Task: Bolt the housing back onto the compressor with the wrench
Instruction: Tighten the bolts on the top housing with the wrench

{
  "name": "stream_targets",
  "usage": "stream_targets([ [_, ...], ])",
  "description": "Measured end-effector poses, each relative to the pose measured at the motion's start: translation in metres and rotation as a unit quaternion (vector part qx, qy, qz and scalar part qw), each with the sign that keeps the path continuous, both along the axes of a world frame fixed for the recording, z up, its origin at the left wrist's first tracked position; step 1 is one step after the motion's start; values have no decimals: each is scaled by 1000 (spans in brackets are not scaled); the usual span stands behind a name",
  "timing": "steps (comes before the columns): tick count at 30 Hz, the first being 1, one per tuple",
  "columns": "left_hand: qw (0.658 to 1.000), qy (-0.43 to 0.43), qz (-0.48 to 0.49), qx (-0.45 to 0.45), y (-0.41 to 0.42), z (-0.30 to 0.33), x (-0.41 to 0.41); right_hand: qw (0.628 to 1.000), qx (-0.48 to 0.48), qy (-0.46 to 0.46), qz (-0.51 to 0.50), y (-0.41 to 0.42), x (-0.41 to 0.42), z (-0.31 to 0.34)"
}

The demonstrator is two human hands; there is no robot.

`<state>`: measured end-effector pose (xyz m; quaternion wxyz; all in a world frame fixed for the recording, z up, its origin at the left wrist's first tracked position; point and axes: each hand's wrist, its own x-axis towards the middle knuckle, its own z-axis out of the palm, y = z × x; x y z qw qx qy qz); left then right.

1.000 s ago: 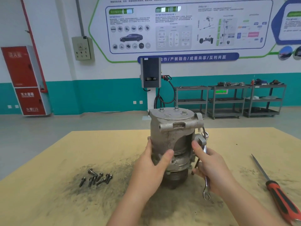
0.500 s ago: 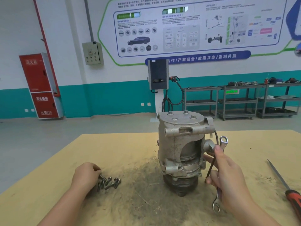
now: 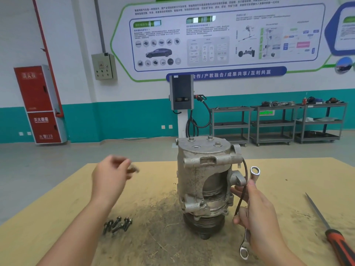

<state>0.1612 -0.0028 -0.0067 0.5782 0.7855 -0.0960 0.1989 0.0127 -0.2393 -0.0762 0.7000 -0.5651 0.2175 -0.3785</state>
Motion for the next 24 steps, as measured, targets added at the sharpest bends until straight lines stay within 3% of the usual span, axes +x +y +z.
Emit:
stream_targets([
  [2,988,-68,-114,-79,-29,35,-26,1000,6,1,-9,-3,1,-2],
  [5,968,-140,-197,-73,-63,63,-50,998,33,-15,-44,-7,-2,-1],
  [12,967,-167,-176,74,-95,65,-47,968,232,-49,-76,-21,-4,5],
  [18,938,-232,-196,168,-91,71,-48,943,302,-118,-74,-26,-8,15],
  [22,932,-191,-261,160,-85,68,-42,887,389,-249,-7,-38,-26,50],
  [24,943,-100,-291,125,-86,65,-34,891,360,-277,19,-39,-32,74],
])
